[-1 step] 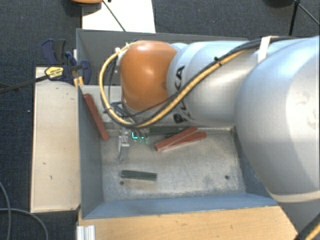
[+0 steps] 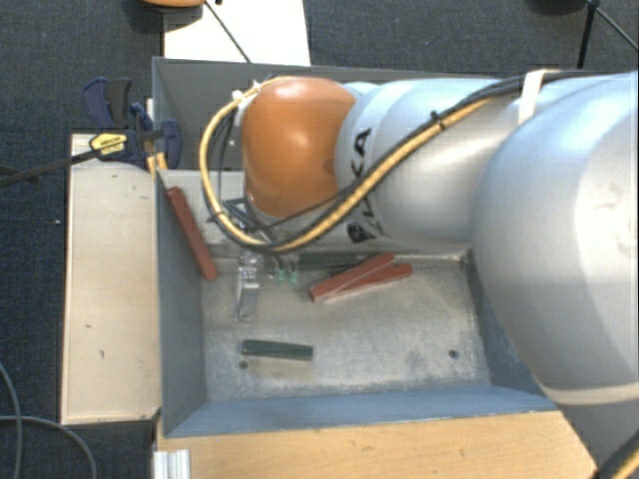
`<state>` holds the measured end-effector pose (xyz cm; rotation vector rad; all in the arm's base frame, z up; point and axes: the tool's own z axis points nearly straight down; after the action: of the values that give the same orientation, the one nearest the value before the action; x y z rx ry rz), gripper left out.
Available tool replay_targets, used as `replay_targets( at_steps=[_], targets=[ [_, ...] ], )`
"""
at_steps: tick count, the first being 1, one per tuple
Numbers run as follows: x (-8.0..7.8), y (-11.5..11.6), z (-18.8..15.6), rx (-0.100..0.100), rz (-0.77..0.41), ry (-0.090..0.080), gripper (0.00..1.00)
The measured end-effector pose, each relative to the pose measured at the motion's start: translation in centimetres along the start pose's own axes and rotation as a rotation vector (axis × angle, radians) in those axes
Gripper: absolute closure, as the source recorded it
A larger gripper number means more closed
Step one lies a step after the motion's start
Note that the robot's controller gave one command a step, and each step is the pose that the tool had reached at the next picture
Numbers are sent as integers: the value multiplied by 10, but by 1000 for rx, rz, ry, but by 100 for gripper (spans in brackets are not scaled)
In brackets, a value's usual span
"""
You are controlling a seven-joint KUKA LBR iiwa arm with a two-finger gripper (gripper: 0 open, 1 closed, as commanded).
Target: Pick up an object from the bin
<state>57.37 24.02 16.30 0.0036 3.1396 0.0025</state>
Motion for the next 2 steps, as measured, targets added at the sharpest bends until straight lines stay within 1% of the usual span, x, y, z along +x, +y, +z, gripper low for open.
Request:
replay_targets(
  at_steps=[1, 2],
  targets=[
    [51, -21, 57, 0, -103, -2, 0],
    [72, -31, 66, 3, -24, 6, 0]
  ],
)
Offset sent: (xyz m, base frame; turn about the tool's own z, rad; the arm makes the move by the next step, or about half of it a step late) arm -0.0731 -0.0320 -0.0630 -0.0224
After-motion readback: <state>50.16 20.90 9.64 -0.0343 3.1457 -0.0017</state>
